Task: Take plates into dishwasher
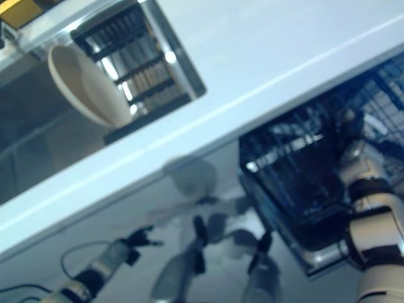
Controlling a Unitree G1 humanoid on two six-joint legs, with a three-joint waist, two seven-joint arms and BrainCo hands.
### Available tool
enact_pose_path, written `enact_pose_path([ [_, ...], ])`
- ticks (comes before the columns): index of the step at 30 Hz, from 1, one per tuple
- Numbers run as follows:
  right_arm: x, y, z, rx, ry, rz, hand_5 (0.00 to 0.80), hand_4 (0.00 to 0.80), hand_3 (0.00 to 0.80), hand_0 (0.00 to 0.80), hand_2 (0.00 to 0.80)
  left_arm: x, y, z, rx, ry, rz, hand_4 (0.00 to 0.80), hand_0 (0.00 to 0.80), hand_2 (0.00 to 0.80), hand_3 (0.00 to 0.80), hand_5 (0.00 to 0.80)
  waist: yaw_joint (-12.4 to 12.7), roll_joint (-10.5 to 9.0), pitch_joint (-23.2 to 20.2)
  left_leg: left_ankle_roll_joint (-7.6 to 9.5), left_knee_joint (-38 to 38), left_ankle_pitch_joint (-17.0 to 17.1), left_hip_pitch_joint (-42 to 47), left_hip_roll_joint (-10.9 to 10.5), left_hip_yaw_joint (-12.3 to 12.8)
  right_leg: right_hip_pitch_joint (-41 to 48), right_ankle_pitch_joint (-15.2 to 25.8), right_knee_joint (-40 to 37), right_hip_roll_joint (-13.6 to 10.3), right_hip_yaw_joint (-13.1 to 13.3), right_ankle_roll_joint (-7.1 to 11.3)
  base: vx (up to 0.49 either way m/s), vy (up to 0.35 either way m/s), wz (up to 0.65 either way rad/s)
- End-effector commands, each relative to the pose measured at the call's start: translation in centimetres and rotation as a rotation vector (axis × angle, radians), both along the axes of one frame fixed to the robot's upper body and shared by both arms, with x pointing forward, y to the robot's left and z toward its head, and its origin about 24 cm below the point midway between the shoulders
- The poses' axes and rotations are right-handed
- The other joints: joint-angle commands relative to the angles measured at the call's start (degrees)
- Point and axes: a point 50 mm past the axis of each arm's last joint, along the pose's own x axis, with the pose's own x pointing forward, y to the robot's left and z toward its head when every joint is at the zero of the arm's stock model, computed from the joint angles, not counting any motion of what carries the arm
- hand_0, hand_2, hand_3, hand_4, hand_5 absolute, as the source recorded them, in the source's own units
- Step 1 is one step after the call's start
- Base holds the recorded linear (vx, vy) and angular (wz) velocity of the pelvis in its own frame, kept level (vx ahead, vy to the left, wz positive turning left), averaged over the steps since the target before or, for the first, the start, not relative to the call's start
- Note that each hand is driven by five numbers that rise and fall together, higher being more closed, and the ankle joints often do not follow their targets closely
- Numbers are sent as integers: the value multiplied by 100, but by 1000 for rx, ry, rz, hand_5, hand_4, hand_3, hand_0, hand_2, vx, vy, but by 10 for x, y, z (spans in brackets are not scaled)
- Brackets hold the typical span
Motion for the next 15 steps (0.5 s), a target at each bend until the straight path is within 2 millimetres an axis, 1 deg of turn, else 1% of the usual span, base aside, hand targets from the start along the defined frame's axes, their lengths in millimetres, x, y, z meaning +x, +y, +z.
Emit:
enact_pose_path([
  [1, -7, -18, 14, -23, 18, -75, 505, 505, 505, 505, 505, 17, -13, 7, -3, -30, -40, 0, 0, 0, 0, 0, -19, 208, 82, -386, -25, -270, 22, 23, -173, -496, -581, 963, 81, 259, -223, 0, 0, 0],
  [2, -7, -18, 15, -26, 18, -78, 336, 336, 336, 336, 336, 17, -13, 7, -4, -30, -40, 0, 0, 0, 0, 0, -26, 212, 82, -385, -25, -269, 28, 23, -171, -499, -585, 973, 83, 266, -226, 0, 0, 0],
  [3, -7, -19, 15, -27, 13, -82, 0, 0, 0, 0, 0, 17, -13, 7, -5, -31, -40, 0, 0, 0, 0, 0, -31, 214, 87, -386, -25, -263, 31, 27, -167, -512, -591, 997, 81, 275, -225, 0, 0, 0],
  [15, -9, -19, 17, -39, -34, -94, 0, 0, 0, 0, 0, 14, -13, 5, -4, -23, -41, 0, 0, 0, 0, 0, -77, 198, 51, -395, -25, -260, 95, 65, -104, -482, -598, 1005, 104, 296, -235, 0, 0, 0],
])
